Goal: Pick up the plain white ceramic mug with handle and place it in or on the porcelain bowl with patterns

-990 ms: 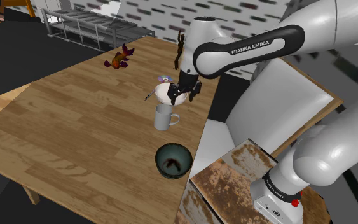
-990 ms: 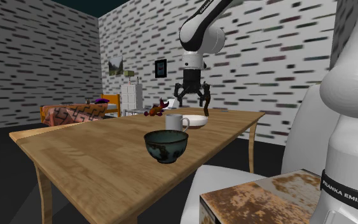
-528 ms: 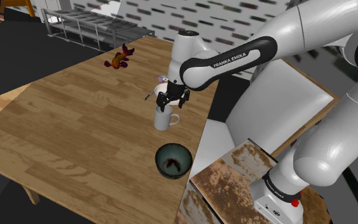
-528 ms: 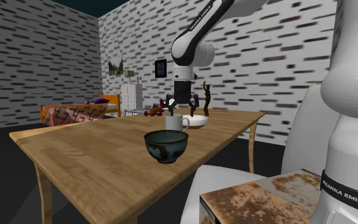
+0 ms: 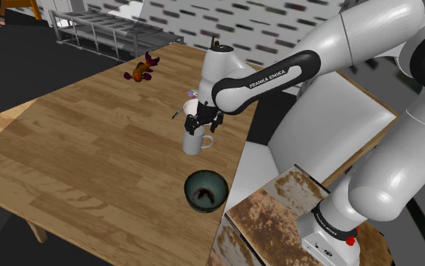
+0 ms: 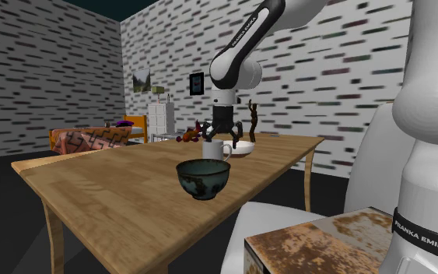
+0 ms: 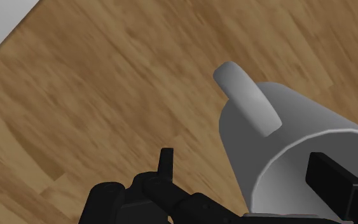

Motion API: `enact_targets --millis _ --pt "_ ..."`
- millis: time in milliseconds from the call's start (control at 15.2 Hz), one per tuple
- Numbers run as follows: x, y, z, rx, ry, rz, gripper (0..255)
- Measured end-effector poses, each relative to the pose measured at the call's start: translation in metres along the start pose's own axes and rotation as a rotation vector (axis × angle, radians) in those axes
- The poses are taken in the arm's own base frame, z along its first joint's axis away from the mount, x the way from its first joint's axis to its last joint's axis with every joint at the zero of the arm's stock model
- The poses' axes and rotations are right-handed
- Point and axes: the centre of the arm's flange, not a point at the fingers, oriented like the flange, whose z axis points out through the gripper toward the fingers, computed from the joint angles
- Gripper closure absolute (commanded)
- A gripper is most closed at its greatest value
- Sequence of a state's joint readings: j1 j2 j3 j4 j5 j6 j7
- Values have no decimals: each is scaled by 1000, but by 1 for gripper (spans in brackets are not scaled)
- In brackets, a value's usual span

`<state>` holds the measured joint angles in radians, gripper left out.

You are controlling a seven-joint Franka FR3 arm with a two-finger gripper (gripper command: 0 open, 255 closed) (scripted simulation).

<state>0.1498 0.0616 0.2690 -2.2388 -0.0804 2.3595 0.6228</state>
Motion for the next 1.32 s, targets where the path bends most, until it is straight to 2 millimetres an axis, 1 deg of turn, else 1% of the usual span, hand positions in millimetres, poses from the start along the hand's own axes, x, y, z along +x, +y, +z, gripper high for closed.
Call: enact_targets --millis 132,198,858,990,1320 --pt "0 0 0 0 0 0 0" --pt "0 0 0 0 0 0 255" --pt "0 0 0 0 1 1 255" --pt "0 0 -6 0 0 0 255" --pt "2 1 -32 0 0 0 255"
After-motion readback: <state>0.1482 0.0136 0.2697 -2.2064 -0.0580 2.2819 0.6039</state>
